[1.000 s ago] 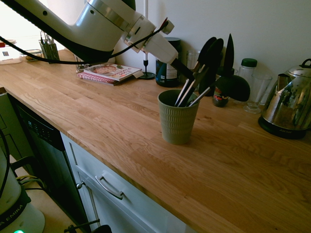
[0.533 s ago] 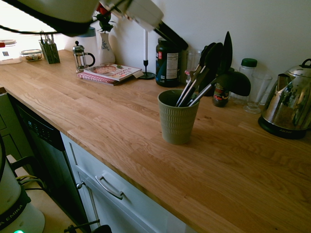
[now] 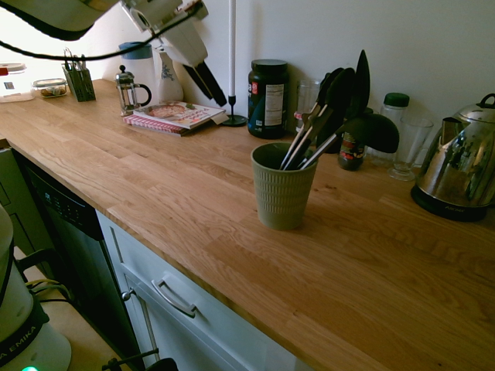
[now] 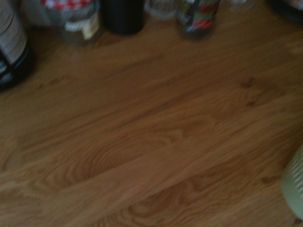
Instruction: Put the tongs back in the holder
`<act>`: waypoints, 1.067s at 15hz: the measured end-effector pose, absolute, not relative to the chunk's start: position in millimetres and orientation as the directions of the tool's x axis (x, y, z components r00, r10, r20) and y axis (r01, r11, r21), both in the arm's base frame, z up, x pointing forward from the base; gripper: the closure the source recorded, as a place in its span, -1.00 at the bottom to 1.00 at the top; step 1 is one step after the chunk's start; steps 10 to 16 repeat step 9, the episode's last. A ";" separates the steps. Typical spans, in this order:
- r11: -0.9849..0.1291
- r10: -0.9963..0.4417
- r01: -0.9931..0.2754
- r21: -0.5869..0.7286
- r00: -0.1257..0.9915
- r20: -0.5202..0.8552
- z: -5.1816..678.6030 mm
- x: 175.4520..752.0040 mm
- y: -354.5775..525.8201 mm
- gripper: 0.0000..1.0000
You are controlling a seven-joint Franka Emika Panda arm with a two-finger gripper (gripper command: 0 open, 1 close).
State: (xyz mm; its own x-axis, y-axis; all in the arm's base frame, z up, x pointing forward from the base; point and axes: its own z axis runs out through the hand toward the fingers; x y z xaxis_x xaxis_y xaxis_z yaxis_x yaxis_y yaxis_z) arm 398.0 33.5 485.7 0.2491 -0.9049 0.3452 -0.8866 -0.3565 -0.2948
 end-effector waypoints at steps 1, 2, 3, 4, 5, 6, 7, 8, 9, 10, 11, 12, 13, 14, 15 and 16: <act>-0.382 -0.908 -0.879 -0.284 0.299 0.294 483.2 399.4 34.5 -1.00; -0.409 -0.905 -0.869 -0.280 0.346 0.246 482.9 400.5 33.5 -1.00; -0.438 -0.896 -0.856 -0.273 0.394 0.203 483.3 401.1 31.3 -1.00; -0.474 -0.880 -0.843 -0.256 0.445 0.164 483.0 401.4 27.4 -1.00; -0.516 -0.856 -0.824 -0.232 0.500 0.131 482.3 401.3 23.1 -1.00; -0.563 -0.826 -0.801 -0.205 0.553 0.109 482.4 401.6 19.9 -1.00; -0.611 -0.791 -0.771 -0.180 0.604 0.098 482.8 402.5 17.1 -1.00; -0.663 -0.748 -0.732 -0.156 0.658 0.092 481.8 402.2 14.8 -1.00; -0.708 -0.705 -0.693 -0.133 0.704 0.087 479.8 401.0 13.6 -1.00; -0.708 -0.705 -0.693 -0.133 0.704 0.087 479.8 401.0 13.6 -1.00; -0.708 -0.705 -0.693 -0.133 0.704 0.087 479.8 401.0 13.6 -1.00; -0.708 -0.705 -0.693 -0.133 0.704 0.087 479.8 401.0 13.6 -1.00; -0.708 -0.705 -0.693 -0.133 0.704 0.087 479.8 401.0 13.6 -1.00; -0.708 -0.705 -0.693 -0.133 0.704 0.087 479.8 401.0 13.6 -1.00; -0.708 -0.705 -0.693 -0.133 0.704 0.087 479.8 401.0 13.6 -1.00; -0.708 -0.705 -0.693 -0.133 0.704 0.087 479.8 401.0 13.6 -1.00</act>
